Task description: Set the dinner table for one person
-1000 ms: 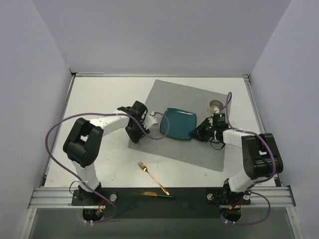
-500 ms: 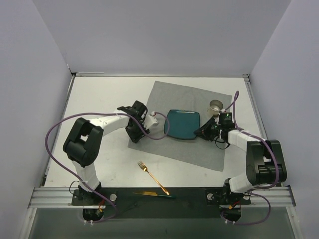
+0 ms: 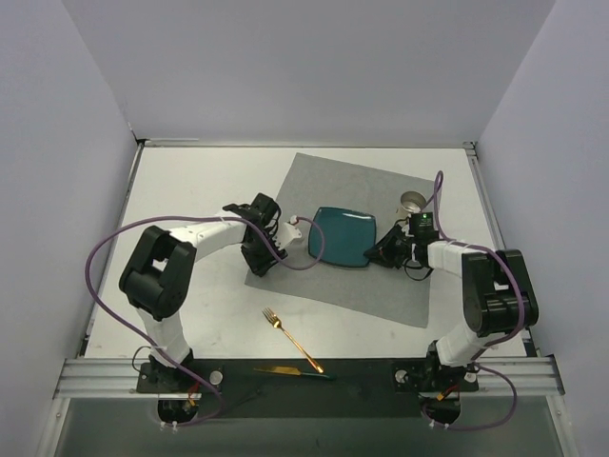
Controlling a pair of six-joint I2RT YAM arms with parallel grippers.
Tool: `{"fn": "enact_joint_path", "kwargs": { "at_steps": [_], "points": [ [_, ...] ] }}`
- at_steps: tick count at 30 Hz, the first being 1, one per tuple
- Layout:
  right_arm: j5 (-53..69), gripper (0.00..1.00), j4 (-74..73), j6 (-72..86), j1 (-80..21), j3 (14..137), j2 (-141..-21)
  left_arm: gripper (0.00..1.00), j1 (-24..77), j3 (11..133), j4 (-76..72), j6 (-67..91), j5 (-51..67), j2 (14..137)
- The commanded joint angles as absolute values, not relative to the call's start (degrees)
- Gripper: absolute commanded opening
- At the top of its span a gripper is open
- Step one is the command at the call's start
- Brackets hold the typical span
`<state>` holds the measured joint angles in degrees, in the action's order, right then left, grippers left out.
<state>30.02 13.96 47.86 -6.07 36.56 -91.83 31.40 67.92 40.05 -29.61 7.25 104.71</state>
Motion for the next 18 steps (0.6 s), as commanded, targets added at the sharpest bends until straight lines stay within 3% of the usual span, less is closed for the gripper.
{"fn": "enact_joint_path", "kwargs": {
  "at_steps": [1,2,6,9,12,18],
  "points": [
    [26.28,0.15,10.90,45.97,-6.50,37.71,-92.11,0.55,31.03,67.50,42.54,-31.29,10.28,102.39],
    [25.15,0.16,9.85,45.62,-6.42,37.53,-90.89,0.55,30.94,67.67,42.63,-31.38,10.28,102.13],
    [21.45,0.39,4.67,43.25,-6.59,37.97,-86.49,0.56,29.89,68.64,43.59,-31.73,10.81,101.43],
    [16.80,0.46,-0.69,40.70,-7.47,40.07,-81.14,0.57,29.53,70.13,44.47,-31.82,10.90,100.02],
    [5.07,0.51,-9.38,35.52,-12.73,44.27,-73.93,0.60,28.31,71.98,45.00,-31.03,10.02,97.65],
    [-8.08,0.54,-20.64,29.36,-34.77,50.44,-67.24,0.61,19.26,76.99,48.33,-27.60,13.97,91.50]
  ]
}}
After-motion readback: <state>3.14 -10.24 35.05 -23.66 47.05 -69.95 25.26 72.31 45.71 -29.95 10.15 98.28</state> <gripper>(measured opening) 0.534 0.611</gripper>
